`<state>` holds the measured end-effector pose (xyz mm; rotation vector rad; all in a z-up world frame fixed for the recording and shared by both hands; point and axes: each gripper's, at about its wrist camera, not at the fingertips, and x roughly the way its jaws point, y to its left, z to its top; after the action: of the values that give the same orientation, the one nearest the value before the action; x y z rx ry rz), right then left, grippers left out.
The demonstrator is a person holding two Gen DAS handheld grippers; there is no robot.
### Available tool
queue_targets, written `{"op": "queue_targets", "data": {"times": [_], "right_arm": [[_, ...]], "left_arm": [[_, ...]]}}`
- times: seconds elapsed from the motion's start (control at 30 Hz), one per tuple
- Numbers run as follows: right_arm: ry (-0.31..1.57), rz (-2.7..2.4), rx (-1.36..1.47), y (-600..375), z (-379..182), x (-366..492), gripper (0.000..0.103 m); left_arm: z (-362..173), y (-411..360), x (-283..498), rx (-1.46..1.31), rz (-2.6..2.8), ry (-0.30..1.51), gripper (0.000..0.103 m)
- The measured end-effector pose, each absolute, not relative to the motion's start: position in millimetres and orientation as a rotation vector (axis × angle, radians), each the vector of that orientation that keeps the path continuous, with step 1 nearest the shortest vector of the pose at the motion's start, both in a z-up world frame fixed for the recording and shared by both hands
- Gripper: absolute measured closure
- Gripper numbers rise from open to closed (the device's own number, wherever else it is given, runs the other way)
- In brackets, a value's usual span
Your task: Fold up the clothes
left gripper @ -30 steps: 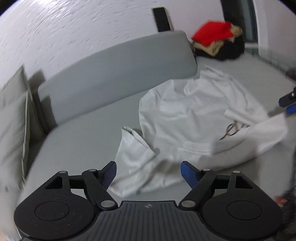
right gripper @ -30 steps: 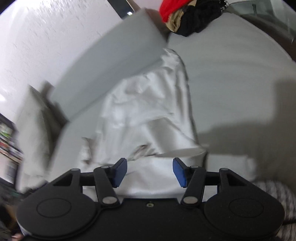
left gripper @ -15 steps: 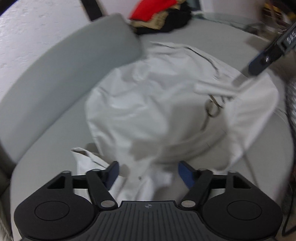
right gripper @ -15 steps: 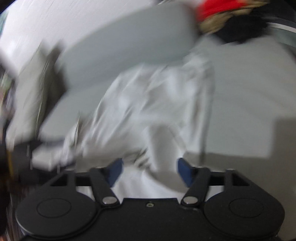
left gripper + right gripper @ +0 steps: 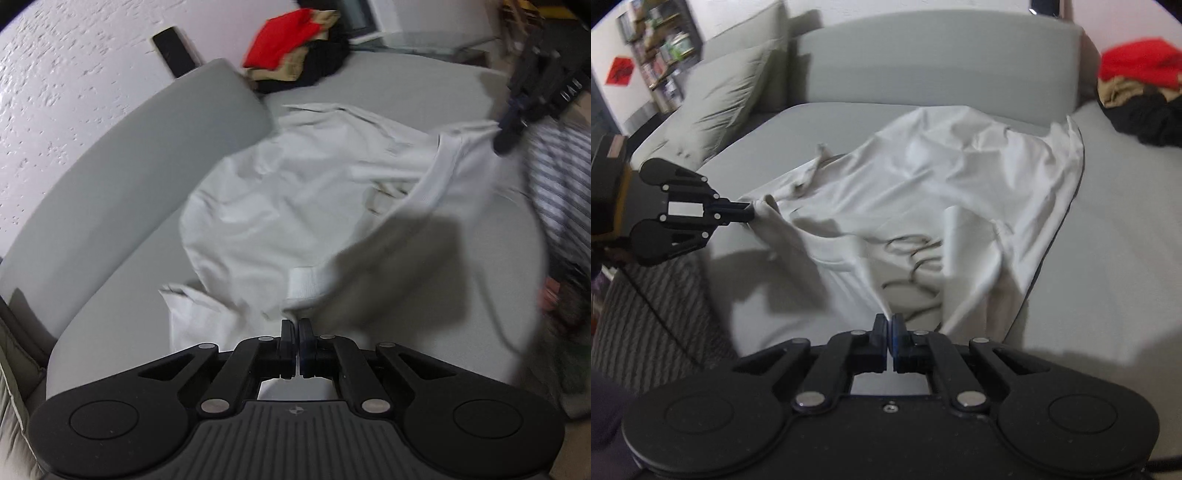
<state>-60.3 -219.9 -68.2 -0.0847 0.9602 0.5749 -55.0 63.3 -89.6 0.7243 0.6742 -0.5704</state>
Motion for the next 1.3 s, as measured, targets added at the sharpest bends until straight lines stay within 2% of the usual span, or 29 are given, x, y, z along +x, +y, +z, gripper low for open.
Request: {"op": "queue_targets", "data": {"times": [0.03, 0.1, 0.13, 0.17, 0.2, 0.23, 0.33, 0.4, 0.57, 0.67, 0.83, 0.97, 1.07, 1.13, 1.2, 1.3], "right_arm": [[0.97, 0.581, -0.112, -217, -69, -71, 0.098], [1.013, 0.58, -0.167, -210, -75, -90, 0.092], [1.022, 0.57, -0.165, -210, -75, -99, 0.087], [1.022, 0.559, -0.143, -211, -75, -106, 0.084], [1.016, 0.546, -0.107, -214, -73, -112, 0.078], [1.003, 0.525, -0.045, -219, -70, -114, 0.069], [0.962, 0.425, 0.188, -239, -67, -109, 0.052], [0.957, 0.342, 0.352, -252, -75, -100, 0.052], [0.964, 0.205, 0.668, -273, -109, -84, 0.052], [0.969, 0.184, 0.772, -278, -128, -82, 0.052], [0.935, 0.159, 0.817, -281, -141, -80, 0.052], [0.896, 0.103, 0.832, -288, -146, -78, 0.052], [0.889, 0.033, 0.763, -288, -145, -79, 0.052], [0.904, 0.011, 0.706, -284, -146, -80, 0.053], [0.91, 0.013, 0.649, -276, -146, -80, 0.053], [0.91, 0.028, 0.558, -263, -146, -79, 0.053]], "left_arm": [[-93, 62, -70, 0.767, -0.579, 0.687, 0.099], [-101, 64, -95, 0.828, -0.557, 0.717, 0.085], [-102, 67, -103, 0.821, -0.535, 0.734, 0.084], [-100, 73, -107, 0.779, -0.506, 0.754, 0.078], [-96, 81, -109, 0.718, -0.474, 0.774, 0.067], [-91, 91, -106, 0.622, -0.436, 0.794, 0.062], [-77, 128, -84, 0.26, -0.298, 0.862, 0.055], [-78, 152, -65, 0.014, -0.197, 0.905, 0.052], [-107, 205, -18, -0.507, -0.07, 0.974, 0.052], [-124, 220, -5, -0.701, -0.082, 0.991, 0.052], [-139, 223, 13, -0.816, -0.132, 1.015, 0.051], [-142, 216, 29, -0.778, -0.163, 1.008, 0.046], [-141, 209, 33, -0.717, -0.169, 0.991, 0.046], [-139, 204, 32, -0.669, -0.16, 0.98, 0.055], [-137, 200, 29, -0.609, -0.138, 0.969, 0.072], [-135, 193, 28, -0.537, -0.123, 0.954, 0.077]]}}
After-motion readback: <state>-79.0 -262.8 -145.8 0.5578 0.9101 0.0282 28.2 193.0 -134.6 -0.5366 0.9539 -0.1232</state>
